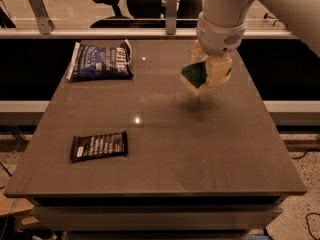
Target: Move sponge near rxbar chocolate
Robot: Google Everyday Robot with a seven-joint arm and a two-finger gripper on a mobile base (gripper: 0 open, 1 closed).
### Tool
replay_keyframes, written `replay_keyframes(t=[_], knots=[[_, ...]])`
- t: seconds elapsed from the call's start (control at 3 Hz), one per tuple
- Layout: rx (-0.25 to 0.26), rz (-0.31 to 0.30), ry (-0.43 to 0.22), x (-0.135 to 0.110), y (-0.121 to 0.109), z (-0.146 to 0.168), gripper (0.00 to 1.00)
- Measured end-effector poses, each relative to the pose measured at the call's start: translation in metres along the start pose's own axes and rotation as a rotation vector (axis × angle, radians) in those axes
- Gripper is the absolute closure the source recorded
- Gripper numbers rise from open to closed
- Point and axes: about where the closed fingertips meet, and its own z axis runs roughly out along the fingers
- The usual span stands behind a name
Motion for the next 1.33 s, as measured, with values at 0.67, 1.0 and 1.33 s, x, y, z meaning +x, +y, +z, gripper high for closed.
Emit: replay_keyframes(t=[0.67, 1.0, 1.33], knots=[[-0.018, 0.125, -0.041, -0.040, 0.035, -0.014, 1.00], [-0.018, 0.188, -0.111, -0.063, 0.057, -0.008, 1.00], [-0.020, 0.230, -0.156, -0.083, 0.072, -0.005, 1.00]])
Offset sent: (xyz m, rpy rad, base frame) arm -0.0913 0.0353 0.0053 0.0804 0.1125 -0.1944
